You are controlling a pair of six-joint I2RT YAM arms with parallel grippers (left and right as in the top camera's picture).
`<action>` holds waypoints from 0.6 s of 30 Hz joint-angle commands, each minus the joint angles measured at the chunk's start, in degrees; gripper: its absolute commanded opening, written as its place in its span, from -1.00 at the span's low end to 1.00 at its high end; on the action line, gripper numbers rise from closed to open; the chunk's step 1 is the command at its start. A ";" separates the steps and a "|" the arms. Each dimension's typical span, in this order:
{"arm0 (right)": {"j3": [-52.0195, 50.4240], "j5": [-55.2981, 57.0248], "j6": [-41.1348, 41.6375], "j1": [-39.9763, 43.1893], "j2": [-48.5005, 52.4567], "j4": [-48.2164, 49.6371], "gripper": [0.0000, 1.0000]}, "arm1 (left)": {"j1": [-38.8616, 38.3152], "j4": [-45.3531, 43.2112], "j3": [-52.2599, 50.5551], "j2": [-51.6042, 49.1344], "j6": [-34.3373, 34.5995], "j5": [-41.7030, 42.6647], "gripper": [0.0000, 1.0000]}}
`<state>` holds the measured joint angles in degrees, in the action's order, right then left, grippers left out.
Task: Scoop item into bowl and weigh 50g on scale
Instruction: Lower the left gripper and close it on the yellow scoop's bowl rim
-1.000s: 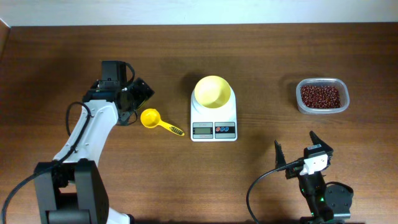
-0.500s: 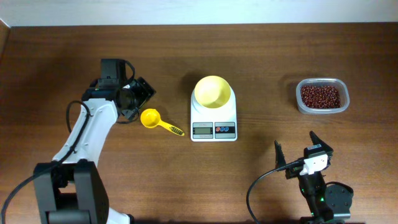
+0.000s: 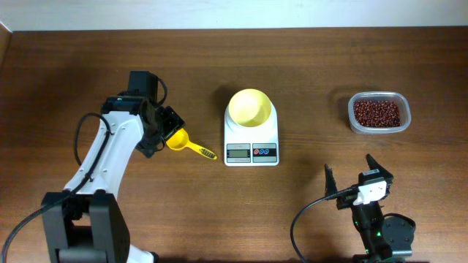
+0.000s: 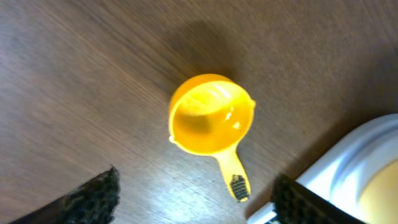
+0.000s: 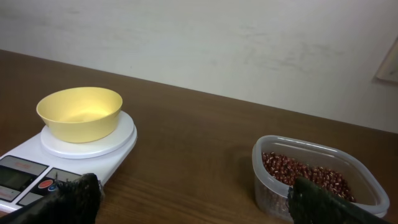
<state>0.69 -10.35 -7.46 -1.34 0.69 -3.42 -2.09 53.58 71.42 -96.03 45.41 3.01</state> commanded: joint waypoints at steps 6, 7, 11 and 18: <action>-0.37 0.70 0.44 -0.52 -0.26 -0.26 0.97 | -0.02 0.33 -0.50 0.02 1.53 -4.31 0.98; -0.37 0.72 0.44 -0.52 -0.26 -0.26 0.97 | -0.02 0.31 -1.07 0.02 3.28 -4.33 0.98; -0.37 0.70 0.44 -0.52 -0.26 -0.26 0.97 | -0.02 -0.85 -4.61 0.02 12.52 -4.33 0.98; -0.37 0.70 0.44 -0.52 -0.26 -0.26 0.97 | -0.02 -8.00 -8.98 0.02 13.07 -4.35 0.98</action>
<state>0.69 -10.35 -7.46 -1.34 0.69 -3.42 -2.11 48.25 64.42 -96.03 56.86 -0.51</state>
